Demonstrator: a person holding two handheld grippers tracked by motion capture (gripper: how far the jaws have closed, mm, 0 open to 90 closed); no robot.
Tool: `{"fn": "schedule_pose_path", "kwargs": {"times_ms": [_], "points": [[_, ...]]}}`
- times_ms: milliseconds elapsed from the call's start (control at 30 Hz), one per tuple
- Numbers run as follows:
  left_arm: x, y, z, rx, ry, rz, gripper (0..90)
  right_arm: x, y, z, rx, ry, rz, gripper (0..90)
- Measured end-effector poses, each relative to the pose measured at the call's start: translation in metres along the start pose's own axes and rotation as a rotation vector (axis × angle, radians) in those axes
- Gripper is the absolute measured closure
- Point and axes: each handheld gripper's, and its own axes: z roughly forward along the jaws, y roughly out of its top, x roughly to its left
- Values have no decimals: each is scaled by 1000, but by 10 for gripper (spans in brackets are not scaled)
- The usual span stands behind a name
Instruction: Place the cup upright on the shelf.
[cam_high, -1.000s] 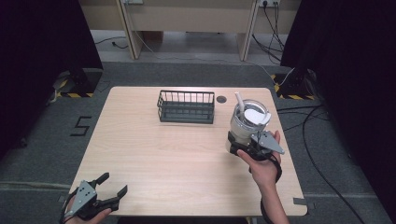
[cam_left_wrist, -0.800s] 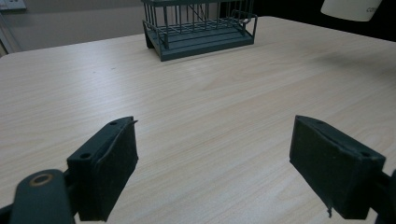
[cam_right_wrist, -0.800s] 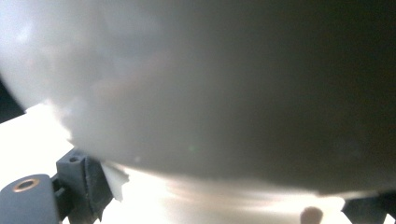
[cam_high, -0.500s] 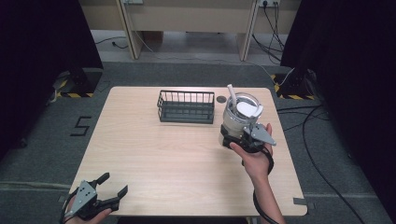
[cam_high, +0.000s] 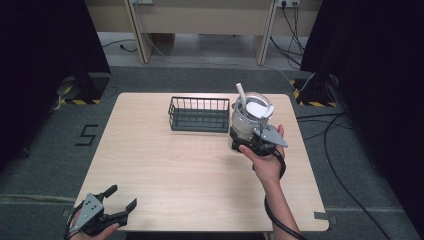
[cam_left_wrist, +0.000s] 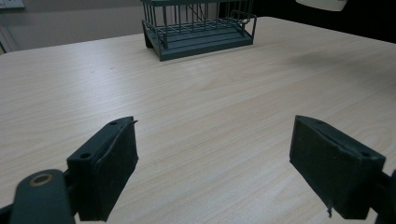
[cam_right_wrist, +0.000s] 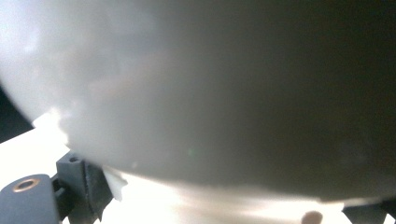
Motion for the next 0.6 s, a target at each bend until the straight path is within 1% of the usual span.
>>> {"fn": "schedule_pose_path", "kwargs": {"times_ms": [400,433,600], "points": [[1,0,0,-2,-3,0,145,4,10,16,-4,3,0,103],[1,0,0,-3,-4,0,145,5,11,17,-4,8,8,103],[1,0,-1,-3,-5,0,145,6,15,25,8,9,5,103]]}}
